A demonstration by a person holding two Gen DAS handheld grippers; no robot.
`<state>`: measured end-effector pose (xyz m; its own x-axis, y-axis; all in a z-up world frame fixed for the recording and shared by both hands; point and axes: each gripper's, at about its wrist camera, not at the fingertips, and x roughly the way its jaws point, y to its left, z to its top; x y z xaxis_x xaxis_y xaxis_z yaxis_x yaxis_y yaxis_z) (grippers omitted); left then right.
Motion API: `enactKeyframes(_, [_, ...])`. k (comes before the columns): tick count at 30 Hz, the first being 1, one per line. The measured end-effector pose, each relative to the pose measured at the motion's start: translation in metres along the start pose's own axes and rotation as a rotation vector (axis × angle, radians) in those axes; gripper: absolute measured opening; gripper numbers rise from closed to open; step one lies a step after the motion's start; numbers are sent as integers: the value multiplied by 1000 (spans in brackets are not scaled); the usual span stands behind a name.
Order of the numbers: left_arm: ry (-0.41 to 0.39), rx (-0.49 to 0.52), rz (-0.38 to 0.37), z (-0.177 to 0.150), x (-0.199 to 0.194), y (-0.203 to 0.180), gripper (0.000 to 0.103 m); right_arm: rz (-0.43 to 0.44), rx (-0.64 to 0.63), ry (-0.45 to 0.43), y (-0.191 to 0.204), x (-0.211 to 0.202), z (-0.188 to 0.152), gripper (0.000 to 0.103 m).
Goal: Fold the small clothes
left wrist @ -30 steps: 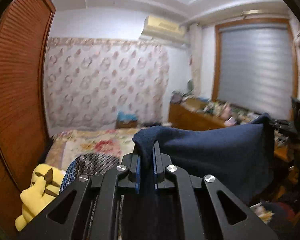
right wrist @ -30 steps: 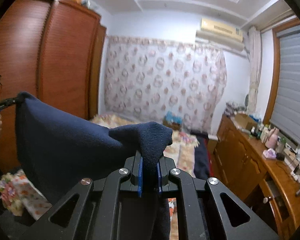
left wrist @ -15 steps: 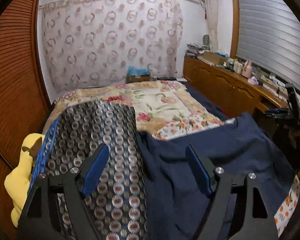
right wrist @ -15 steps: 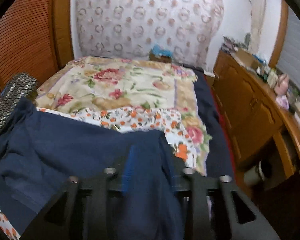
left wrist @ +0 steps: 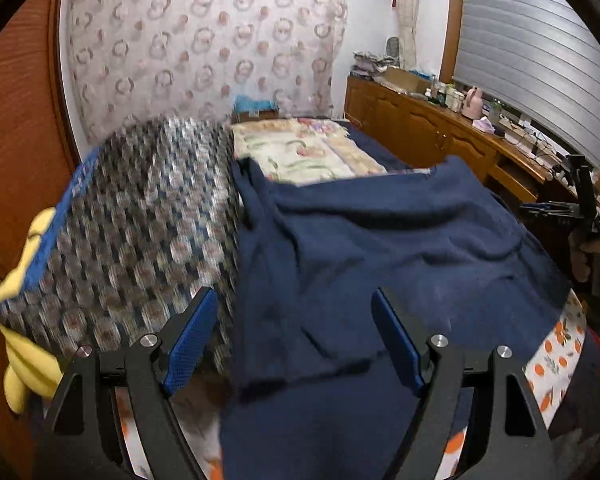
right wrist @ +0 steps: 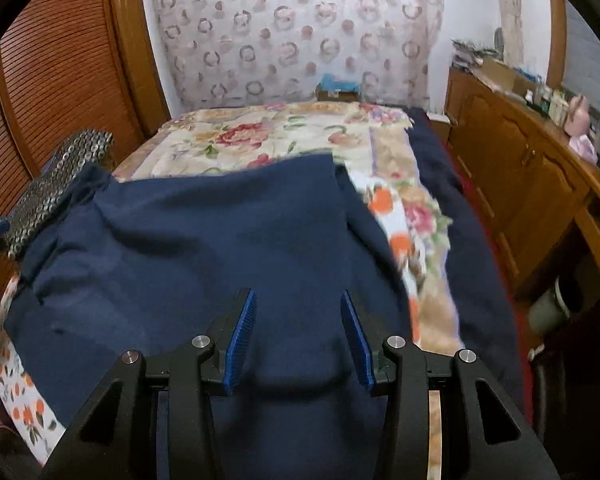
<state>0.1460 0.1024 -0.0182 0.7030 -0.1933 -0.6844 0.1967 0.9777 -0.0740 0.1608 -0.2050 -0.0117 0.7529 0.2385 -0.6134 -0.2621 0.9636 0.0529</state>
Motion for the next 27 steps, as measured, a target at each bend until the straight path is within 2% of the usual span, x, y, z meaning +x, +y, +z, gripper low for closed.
enactKeyframes(4, [25, -32, 14, -30, 2, -3, 80, 39, 11, 21, 0, 7, -13, 46])
enactKeyframes(8, [53, -64, 15, -50, 6, -5, 80, -3, 42, 51, -8, 23, -8, 46])
enactKeyframes(11, [82, -57, 14, -54, 9, -8, 79, -15, 48, 56, -8, 24, -3, 46])
enactKeyframes(18, [87, -66, 16, -49, 12, -5, 52, -75, -23, 32, 9, 31, -5, 46])
enactKeyframes(23, [91, -94, 59, -46, 19, 7, 50, -107, -46, 23, 14, 36, -13, 46])
enactKeyframes(27, [105, -104, 65, -44, 25, 14, 50, -106, -45, 22, 12, 33, -15, 46])
